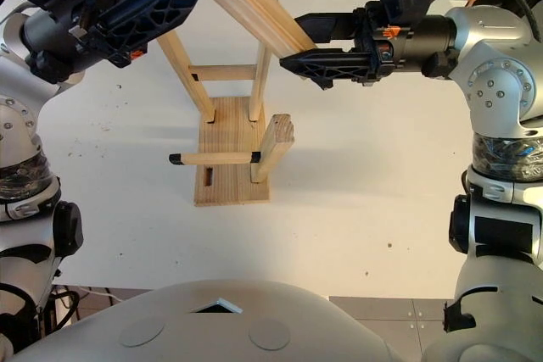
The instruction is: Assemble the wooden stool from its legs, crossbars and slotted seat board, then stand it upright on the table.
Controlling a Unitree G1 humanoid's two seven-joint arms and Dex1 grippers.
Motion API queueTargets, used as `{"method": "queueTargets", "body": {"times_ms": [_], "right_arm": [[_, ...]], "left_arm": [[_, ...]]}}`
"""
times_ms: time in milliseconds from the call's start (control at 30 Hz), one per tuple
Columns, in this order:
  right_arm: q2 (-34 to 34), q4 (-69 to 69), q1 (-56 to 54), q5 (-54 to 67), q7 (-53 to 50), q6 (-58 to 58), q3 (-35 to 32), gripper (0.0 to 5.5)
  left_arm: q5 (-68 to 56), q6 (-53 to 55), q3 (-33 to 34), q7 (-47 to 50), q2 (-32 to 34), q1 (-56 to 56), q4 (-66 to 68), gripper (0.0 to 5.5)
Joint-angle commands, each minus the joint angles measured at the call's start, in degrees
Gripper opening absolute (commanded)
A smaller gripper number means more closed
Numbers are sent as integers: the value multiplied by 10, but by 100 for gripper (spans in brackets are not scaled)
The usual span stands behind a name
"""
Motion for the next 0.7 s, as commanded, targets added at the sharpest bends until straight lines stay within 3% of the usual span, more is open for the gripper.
{"method": "queueTargets", "body": {"times_ms": [33, 533, 700], "right_arm": [[5, -12, -15, -3, 6, 8, 1, 206], [6, -11, -36, -48, 41, 9, 40, 206], [3, -5, -43, -57, 54, 10, 43, 206]], "left_arm": [[8, 0, -6, -22, 3, -10, 1, 307], [36, 4, -30, -37, 3, -1, -30, 307], [21, 3, -20, -62, 11, 19, -42, 230]]}}
